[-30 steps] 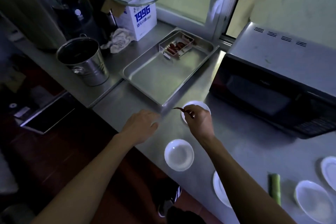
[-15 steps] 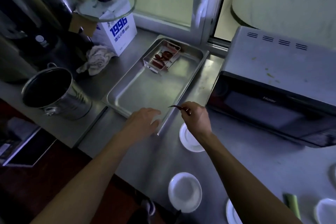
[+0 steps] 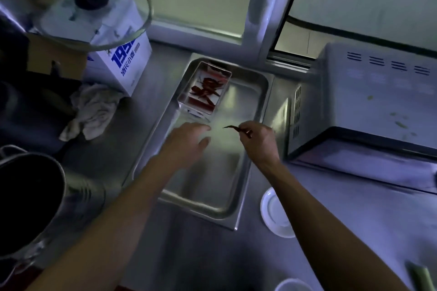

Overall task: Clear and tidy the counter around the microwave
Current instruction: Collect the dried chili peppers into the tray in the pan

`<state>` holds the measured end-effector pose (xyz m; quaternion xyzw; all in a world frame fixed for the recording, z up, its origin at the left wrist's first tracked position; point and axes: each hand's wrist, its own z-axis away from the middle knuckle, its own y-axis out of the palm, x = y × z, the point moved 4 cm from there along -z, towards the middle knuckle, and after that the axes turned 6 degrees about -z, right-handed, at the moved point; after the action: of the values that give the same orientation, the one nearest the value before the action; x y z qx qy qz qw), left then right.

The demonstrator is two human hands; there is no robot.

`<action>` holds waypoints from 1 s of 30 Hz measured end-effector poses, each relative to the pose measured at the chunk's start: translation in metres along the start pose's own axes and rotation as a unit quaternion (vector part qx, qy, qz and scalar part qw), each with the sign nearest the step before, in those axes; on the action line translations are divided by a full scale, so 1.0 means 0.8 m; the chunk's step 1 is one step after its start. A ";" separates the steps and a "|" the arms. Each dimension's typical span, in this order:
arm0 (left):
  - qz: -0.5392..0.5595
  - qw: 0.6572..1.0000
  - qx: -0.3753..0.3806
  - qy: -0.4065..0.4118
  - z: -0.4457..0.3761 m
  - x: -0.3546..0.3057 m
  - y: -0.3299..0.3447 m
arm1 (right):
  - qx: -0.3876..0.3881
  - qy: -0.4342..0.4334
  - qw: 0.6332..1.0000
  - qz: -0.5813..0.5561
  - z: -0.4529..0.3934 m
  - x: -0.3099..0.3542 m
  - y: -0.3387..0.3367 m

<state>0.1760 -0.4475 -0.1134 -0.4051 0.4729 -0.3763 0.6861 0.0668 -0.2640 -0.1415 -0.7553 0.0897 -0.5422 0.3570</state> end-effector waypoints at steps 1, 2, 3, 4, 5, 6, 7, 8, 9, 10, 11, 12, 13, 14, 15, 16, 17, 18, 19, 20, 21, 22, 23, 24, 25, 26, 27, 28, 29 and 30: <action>-0.003 1.000 -0.004 0.006 -0.013 0.008 -0.009 | -0.001 0.007 1.000 0.007 -0.014 0.004 0.010; -0.007 1.000 -0.006 0.011 -0.026 0.015 -0.015 | 0.000 0.017 1.000 0.009 -0.028 0.008 0.020; -0.012 1.000 -0.008 0.015 -0.039 0.021 -0.022 | 0.002 0.029 1.000 0.008 -0.041 0.012 0.030; -0.017 1.000 -0.010 0.018 -0.050 0.026 -0.029 | 0.002 0.037 0.999 0.004 -0.055 0.015 0.040; -0.019 1.000 -0.013 0.020 -0.062 0.031 -0.035 | -0.002 0.040 0.999 -0.001 -0.067 0.018 0.049; -0.017 0.999 -0.017 0.023 -0.073 0.037 -0.040 | -0.007 0.039 0.999 -0.004 -0.078 0.021 0.059; -0.011 0.999 -0.020 0.025 -0.083 0.042 -0.044 | -0.011 0.037 0.999 -0.008 -0.088 0.025 0.068; -0.007 0.999 -0.023 0.028 -0.094 0.048 -0.046 | -0.013 0.035 0.999 -0.010 -0.098 0.028 0.077; -0.008 0.999 -0.023 0.033 -0.105 0.054 -0.048 | -0.013 0.036 0.999 -0.009 -0.107 0.031 0.085; -0.010 0.999 -0.023 0.037 -0.114 0.059 -0.049 | -0.013 0.036 0.999 -0.006 -0.116 0.031 0.094; -0.011 0.999 -0.025 0.040 -0.124 0.064 -0.049 | -0.013 0.033 0.999 -0.003 -0.125 0.030 0.103; -0.009 0.999 -0.030 0.043 -0.132 0.069 -0.049 | -0.015 0.028 0.999 -0.003 -0.134 0.029 0.111; -0.004 0.998 -0.036 0.046 -0.138 0.072 -0.050 | -0.015 0.027 1.000 -0.002 -0.144 0.027 0.118; 0.005 0.998 -0.043 0.047 -0.143 0.077 -0.049 | -0.015 0.027 1.000 -0.001 -0.153 0.025 0.124; 0.015 0.998 -0.048 0.047 -0.148 0.082 -0.048 | -0.016 0.028 0.999 0.000 -0.161 0.024 0.130; 0.026 0.997 -0.050 0.045 -0.151 0.088 -0.046 | -0.018 0.027 0.999 0.003 -0.168 0.023 0.136; 0.032 0.997 -0.049 0.042 -0.153 0.094 -0.044 | -0.020 0.028 0.999 0.005 -0.174 0.024 0.140; 0.035 0.997 -0.048 0.042 -0.155 0.099 -0.042 | -0.020 0.031 0.999 0.004 -0.180 0.025 0.146; 0.036 0.997 -0.048 0.042 -0.156 0.105 -0.039 | -0.018 0.035 0.999 0.001 -0.185 0.026 0.151; 0.038 0.997 -0.052 0.041 -0.156 0.110 -0.037 | -0.016 0.034 0.999 0.000 -0.190 0.025 0.157; 0.043 0.997 -0.059 0.038 -0.156 0.115 -0.035 | -0.012 0.033 0.999 0.003 -0.194 0.026 0.163; 0.047 0.996 -0.066 0.032 -0.154 0.119 -0.034 | -0.008 0.030 0.999 0.008 -0.198 0.026 0.168; 0.050 0.996 -0.071 0.025 -0.152 0.121 -0.034 | -0.003 0.027 0.999 0.017 -0.199 0.026 0.173; 0.051 0.996 -0.072 0.018 -0.149 0.123 -0.033 | 0.000 0.021 0.999 0.031 -0.200 0.025 0.177; 0.052 0.996 -0.072 0.013 -0.146 0.124 -0.032 | 0.002 0.017 0.999 0.050 -0.198 0.026 0.180; 0.055 0.996 -0.070 0.012 -0.144 0.125 -0.032 | 0.001 0.015 0.998 0.067 -0.196 0.026 0.181; 0.057 0.996 -0.069 0.012 -0.141 0.126 -0.031 | -0.004 0.013 0.997 0.079 -0.193 0.027 0.179; 0.059 0.996 -0.070 0.014 -0.138 0.127 -0.031 | -0.014 0.008 0.996 0.083 -0.190 0.028 0.176; 0.063 0.995 -0.070 0.015 -0.136 0.127 -0.031 | -0.025 0.004 0.996 0.084 -0.184 0.030 0.171; 0.066 0.995 -0.069 0.015 -0.133 0.126 -0.031 | -0.034 0.001 0.996 0.086 -0.177 0.030 0.164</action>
<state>0.0985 -0.5692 -0.1490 -0.4139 0.5336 -0.3023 0.6727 -0.0155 -0.4348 -0.1846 -0.7562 0.1730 -0.5066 0.3762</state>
